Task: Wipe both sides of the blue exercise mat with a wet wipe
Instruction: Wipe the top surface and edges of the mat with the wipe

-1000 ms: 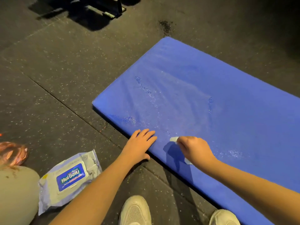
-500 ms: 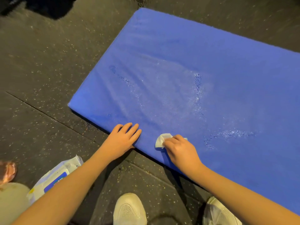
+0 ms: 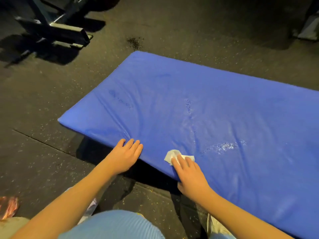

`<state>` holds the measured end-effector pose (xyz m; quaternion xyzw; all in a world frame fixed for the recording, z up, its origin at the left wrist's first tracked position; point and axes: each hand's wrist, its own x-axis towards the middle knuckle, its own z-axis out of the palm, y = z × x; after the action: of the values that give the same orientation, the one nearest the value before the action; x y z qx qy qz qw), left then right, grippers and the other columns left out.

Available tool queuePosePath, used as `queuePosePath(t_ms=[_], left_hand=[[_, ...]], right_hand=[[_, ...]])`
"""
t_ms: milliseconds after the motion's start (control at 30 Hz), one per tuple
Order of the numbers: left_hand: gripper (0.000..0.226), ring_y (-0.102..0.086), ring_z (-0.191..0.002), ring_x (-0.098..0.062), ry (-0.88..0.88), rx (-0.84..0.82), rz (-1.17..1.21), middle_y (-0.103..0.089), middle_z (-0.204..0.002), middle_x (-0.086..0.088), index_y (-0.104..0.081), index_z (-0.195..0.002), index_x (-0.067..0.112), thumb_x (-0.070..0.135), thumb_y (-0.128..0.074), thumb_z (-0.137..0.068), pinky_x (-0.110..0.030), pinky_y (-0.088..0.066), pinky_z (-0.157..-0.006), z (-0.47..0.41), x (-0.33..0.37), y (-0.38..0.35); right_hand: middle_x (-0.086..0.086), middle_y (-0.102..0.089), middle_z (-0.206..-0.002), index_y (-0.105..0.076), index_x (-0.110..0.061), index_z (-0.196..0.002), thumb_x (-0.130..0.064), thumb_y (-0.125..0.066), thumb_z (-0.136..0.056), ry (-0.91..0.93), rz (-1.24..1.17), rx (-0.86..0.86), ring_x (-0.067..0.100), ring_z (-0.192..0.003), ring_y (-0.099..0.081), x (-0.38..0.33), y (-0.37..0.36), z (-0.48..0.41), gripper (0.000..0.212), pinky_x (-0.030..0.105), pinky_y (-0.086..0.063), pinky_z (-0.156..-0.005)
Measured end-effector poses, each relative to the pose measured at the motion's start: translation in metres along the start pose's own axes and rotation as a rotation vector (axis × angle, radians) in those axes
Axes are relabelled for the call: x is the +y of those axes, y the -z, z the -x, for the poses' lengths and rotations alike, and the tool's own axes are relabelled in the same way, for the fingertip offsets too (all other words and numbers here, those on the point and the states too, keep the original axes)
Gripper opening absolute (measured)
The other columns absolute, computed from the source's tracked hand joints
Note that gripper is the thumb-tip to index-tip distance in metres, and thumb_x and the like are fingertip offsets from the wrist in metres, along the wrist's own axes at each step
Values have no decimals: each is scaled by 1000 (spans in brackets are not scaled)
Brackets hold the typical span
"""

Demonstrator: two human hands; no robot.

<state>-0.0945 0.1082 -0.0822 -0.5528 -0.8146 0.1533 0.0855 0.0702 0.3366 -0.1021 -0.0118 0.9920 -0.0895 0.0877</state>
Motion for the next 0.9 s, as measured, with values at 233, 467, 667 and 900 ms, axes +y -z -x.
queuePosePath(t_ms=[233, 467, 667, 900], left_hand=[[32, -62, -75, -30, 23, -5, -29, -65, -92, -12, -62, -95, 6, 4, -34, -79, -37, -49, -62, -26, -2, 29], [30, -65, -77, -30, 75, 60, 92, -67, -91, -10, -58, -99, 7, 8, -65, -69, -37, -52, -62, -37, -16, 46], [51, -67, -101, -26, 153, -7, 252, -68, -118, -6, -62, -118, 13, 45, -42, -83, -35, -43, -87, -26, -23, 59], [59, -54, -106, -18, 71, -134, 321, -63, -128, 3, -46, -127, 25, 57, -40, -78, -31, -47, -84, -27, -5, 82]], right_hand=[[14, -61, -109, -43, -7, -121, -16, -87, -27, -117, 60, 47, 32, -71, -57, 5, 17, 8, 104, 39, -48, -54], [7, -61, -89, -44, -10, -106, -5, -79, -37, -111, 75, 118, 24, -56, -52, 19, 37, 2, 77, 28, -22, -43], [-1, -57, -71, -61, -16, -88, -11, -79, -39, -39, 97, 201, 21, -49, -52, 31, 68, 7, 53, 25, -18, -43], [-6, -58, -77, -61, -20, -93, -12, -70, -48, -21, 27, 305, 21, -57, -56, 50, 67, 47, 47, 25, -29, -42]])
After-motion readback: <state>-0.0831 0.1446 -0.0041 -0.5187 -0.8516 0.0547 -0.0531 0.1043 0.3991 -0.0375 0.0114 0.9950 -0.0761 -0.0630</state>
